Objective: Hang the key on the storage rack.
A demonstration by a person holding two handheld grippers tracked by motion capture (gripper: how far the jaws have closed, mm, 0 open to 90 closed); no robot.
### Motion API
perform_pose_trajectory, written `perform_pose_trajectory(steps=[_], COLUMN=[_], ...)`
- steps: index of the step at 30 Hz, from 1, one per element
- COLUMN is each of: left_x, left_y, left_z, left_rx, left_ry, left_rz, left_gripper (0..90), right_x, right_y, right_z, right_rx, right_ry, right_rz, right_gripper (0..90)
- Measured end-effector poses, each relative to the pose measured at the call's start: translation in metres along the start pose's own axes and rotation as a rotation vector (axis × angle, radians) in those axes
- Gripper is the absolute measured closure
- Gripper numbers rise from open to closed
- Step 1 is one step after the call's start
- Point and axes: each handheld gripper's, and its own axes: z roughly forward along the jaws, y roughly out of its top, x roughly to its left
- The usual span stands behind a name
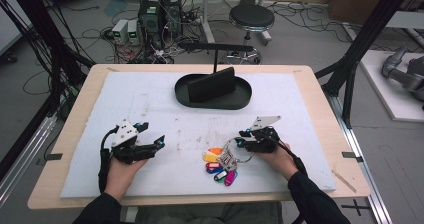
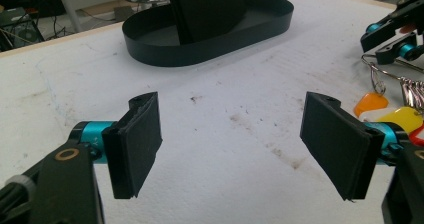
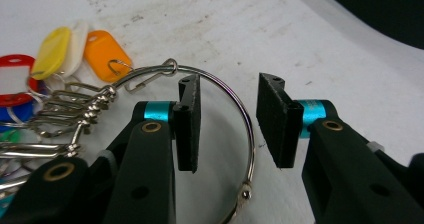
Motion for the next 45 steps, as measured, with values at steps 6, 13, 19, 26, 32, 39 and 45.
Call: perform_pose_trajectory(steps=[6, 13, 19, 26, 32, 39, 45], left_x=[0.000, 0.000, 0.000, -0.001, -0.001, -0.002, -0.002], left_y=[-0.001, -0.001, -0.001, 0.000, 0.001, 0.001, 0.001], left_z=[0.000, -0.001, -0.001, 0.000, 0.001, 0.001, 0.001], left_rx=[0.002, -0.002, -0.003, -0.004, -0.005, -0.010, -0.011], left_ry=[-0.005, -0.003, -0.003, -0.004, -0.003, -0.005, -0.007], left_rz=[0.000, -0.002, 0.000, 0.003, 0.005, 0.009, 0.010], left_gripper=[24.4, 24.4, 24.4, 24.4, 24.4, 24.4, 24.4], right_x=[-0.002, -0.001, -0.009, -0.009, -0.002, 0.002, 0.003], right_y=[0.000, 0.001, 0.004, 0.004, 0.006, 0.006, 0.004], right_z=[0.004, -0.001, -0.024, -0.042, -0.047, -0.049, -0.046], right_rx=[0.043, 0.073, -0.039, -0.136, -0.191, -0.224, -0.217], right_ry=[0.005, -0.028, -0.060, -0.018, 0.022, 0.074, 0.119], right_rz=[-0.024, -0.009, 0.050, 0.094, 0.092, 0.131, 0.165], right_gripper=[84.6, 88.1, 88.2, 88.2, 88.2, 87.7, 86.8])
